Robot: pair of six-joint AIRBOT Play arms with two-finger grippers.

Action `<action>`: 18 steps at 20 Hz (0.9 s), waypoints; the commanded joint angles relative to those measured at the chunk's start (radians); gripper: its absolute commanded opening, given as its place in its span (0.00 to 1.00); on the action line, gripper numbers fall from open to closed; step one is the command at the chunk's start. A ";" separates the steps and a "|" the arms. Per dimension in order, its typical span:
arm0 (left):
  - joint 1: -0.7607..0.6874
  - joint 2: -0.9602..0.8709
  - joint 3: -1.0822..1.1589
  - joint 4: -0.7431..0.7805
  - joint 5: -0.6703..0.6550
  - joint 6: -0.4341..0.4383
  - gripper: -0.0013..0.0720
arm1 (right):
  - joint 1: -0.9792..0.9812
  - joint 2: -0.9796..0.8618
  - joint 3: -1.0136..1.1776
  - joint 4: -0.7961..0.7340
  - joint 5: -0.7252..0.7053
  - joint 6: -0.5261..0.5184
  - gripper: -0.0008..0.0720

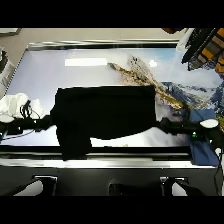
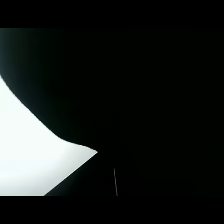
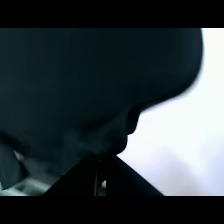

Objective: Fold the clothes and pants, and hang the long-sleeved shirts on hangers.

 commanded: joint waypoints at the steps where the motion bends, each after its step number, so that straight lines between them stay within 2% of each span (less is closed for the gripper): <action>1: -0.082 0.027 0.193 -0.026 -0.002 -0.039 0.04 | 0.107 0.001 0.194 -0.026 -0.112 -0.003 0.05; 3: -0.124 0.039 0.364 -0.025 -0.002 -0.082 0.04 | 0.211 0.001 0.382 -0.214 -0.244 0.157 0.05; 5: -0.143 0.052 0.566 0.003 -0.004 -0.120 0.04 | 0.277 0.001 0.594 -0.457 -0.312 0.312 0.05; 6: -0.142 0.056 0.670 0.034 -0.009 -0.151 0.04 | 0.293 0.001 0.709 -0.576 -0.308 0.387 0.05; 8: -0.142 0.066 0.893 0.133 -0.031 -0.232 0.04 | 0.296 0.002 0.924 -0.698 -0.262 0.452 0.05; 11: -0.142 0.107 1.181 0.261 -0.097 -0.340 0.04 | 0.293 0.026 1.189 -0.750 -0.142 0.460 0.06; 13: -0.142 0.164 1.290 0.356 -0.134 -0.411 0.04 | 0.293 0.078 1.294 -0.751 -0.054 0.460 0.06; 15: -0.142 0.256 1.313 0.476 -0.170 -0.488 0.03 | 0.293 0.159 1.330 -0.751 0.010 0.491 0.06; 18: -0.142 0.359 1.313 0.614 -0.245 -0.546 0.03 | 0.293 0.270 1.330 -0.755 0.066 0.542 0.06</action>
